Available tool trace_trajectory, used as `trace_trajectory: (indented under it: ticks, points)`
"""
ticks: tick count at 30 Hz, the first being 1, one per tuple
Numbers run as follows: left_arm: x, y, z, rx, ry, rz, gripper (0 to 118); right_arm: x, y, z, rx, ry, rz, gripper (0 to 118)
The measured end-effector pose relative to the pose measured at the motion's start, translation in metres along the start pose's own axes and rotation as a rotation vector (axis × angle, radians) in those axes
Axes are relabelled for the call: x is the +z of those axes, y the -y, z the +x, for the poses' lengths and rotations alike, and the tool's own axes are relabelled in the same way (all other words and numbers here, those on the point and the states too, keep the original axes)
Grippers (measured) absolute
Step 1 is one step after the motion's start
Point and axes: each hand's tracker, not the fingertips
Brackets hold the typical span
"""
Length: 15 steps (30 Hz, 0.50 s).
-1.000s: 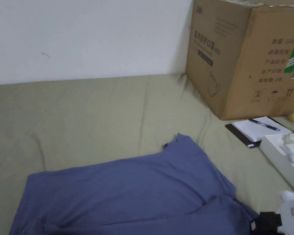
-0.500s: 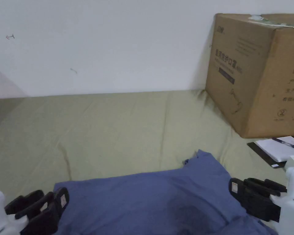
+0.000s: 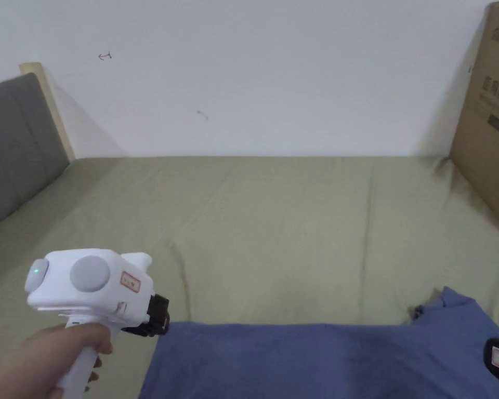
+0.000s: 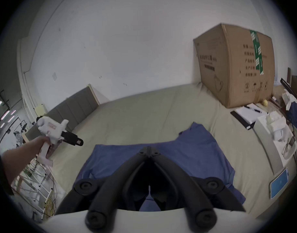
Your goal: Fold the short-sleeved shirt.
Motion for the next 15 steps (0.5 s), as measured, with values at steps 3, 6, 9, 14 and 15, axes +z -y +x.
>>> trace_trajectory:
  ticks: [3,6,9,14,15]
  points:
    - [-0.041,-0.022,-0.017,-0.005,-0.102,-0.034,31,-0.02,0.008,0.006,-0.011,0.016,-0.063,0]
    - [-0.075,-0.029,-0.027,0.014,-0.127,-0.007,118,-0.036,0.016,0.01,-0.034,0.018,-0.116,0]
    - [-0.094,-0.034,-0.027,0.039,-0.072,-0.011,117,-0.044,0.022,0.014,-0.026,0.032,-0.15,0]
    - [-0.111,-0.024,-0.008,-0.107,-0.205,-0.071,98,-0.049,0.028,0.019,-0.041,0.054,-0.189,0]
    - [-0.106,-0.023,-0.004,-0.121,-0.2,-0.066,89,-0.049,0.029,0.02,-0.049,0.056,-0.193,0]
